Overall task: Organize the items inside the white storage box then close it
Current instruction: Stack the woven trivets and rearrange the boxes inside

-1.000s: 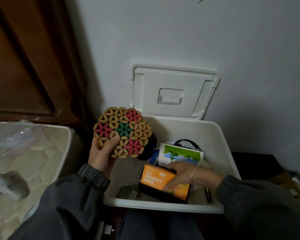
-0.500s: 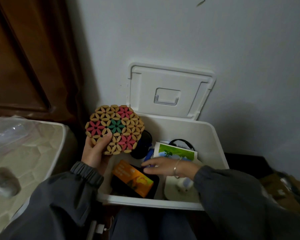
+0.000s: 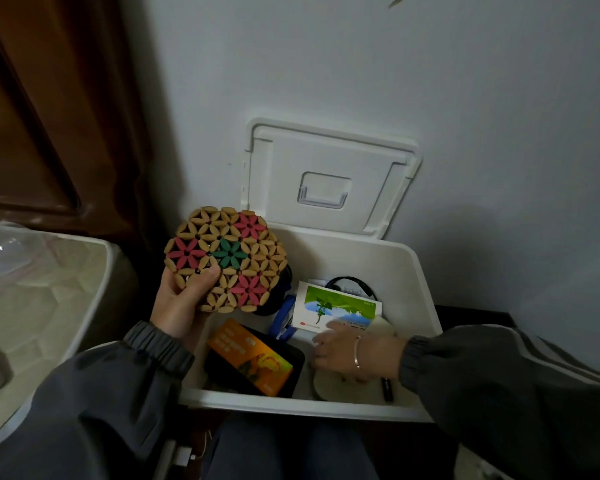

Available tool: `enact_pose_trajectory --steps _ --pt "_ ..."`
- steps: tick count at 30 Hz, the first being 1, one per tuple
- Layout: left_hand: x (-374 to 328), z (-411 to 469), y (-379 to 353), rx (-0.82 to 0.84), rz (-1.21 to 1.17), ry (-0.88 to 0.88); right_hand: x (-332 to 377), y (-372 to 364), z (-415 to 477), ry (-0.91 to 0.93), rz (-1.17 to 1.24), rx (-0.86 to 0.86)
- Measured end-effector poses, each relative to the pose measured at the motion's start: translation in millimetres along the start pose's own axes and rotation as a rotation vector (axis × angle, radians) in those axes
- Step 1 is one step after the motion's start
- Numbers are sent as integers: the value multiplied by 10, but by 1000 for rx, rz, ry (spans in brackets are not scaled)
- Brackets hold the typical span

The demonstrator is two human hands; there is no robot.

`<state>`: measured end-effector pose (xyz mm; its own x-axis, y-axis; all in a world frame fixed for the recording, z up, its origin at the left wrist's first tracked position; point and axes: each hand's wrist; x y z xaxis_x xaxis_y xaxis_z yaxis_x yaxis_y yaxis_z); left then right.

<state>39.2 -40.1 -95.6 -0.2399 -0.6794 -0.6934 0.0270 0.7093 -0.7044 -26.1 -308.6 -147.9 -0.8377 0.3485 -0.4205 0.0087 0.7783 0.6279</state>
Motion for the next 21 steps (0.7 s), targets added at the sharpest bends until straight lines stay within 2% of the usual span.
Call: enact_pose_trajectory --steps 5,8,13,17,21 --pt "-13 0 1 -9 -11 12 -22 79 120 40 -160 129" --pt "-19 -2 4 -2 -26 8 -47 63 119 45 -156 189" --pt "-13 -3 8 -8 -48 18 -82 36 56 70 -121 195" --pt "-22 -2 11 -3 -28 22 -152 33 -166 83 -43 44" --pt "-10 4 22 6 -44 10 -201 79 -361 -83 137 -130"
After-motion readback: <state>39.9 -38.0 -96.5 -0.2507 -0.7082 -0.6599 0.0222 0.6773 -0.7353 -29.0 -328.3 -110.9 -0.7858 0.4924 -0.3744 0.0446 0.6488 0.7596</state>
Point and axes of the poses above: each hand's wrist, its own z-axis towards the middle knuckle, its own y-axis out of the back of the hand, x = y × z, and after that the axes turned 15 degrees about -z, right-handed
